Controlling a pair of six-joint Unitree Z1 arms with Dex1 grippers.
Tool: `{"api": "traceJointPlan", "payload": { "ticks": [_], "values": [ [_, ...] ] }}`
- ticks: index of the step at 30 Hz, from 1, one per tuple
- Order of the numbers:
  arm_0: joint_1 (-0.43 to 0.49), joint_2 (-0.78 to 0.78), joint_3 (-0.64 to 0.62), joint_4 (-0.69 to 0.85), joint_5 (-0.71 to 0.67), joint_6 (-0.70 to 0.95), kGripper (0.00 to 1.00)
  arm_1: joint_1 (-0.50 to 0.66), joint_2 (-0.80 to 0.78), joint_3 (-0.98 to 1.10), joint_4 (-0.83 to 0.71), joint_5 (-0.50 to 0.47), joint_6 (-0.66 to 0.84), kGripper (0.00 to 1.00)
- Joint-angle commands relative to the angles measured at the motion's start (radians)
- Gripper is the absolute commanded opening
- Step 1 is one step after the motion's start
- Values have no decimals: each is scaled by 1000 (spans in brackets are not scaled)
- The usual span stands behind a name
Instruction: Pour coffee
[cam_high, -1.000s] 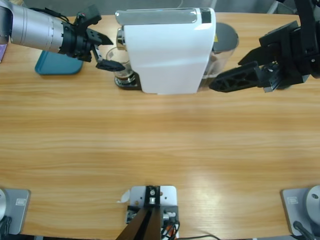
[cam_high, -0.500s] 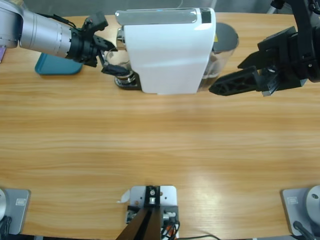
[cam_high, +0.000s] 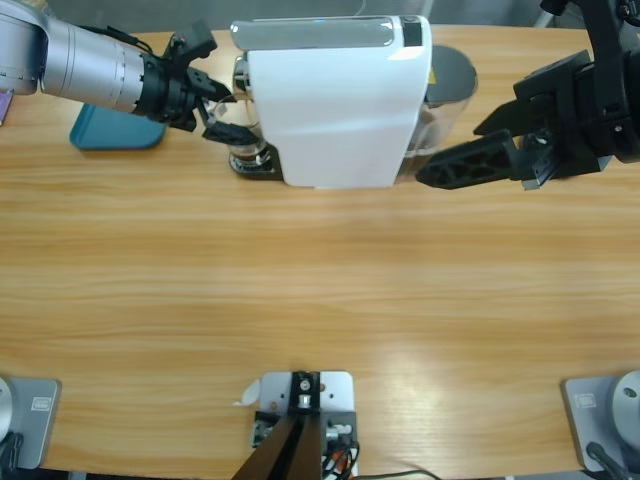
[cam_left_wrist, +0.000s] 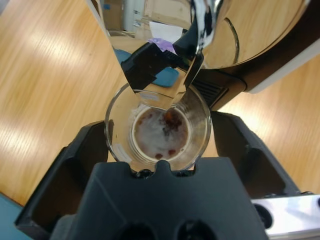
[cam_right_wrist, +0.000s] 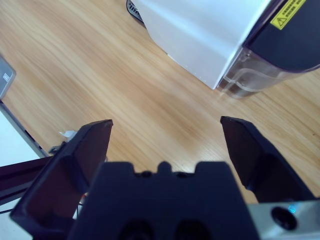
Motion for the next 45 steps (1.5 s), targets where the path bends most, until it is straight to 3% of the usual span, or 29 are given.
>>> {"api": "traceJointPlan", "payload": {
  "ticks": [1, 23, 25, 45],
  "values": [
    [-9, 61, -10, -12, 14, -1, 688, -9, 24, 40, -15, 20, 0, 1000],
    [3, 31, -6, -10, 23, 1, 683, -12, 27, 46, -27, 22, 2, 1000],
    [4, 25, -5, -10, 23, 1, 646, -12, 27, 47, -27, 22, 2, 1000],
    [71, -98, 51, 18, 29, -1, 642, -13, 27, 70, -53, 27, 5, 1000]
  ]
}}
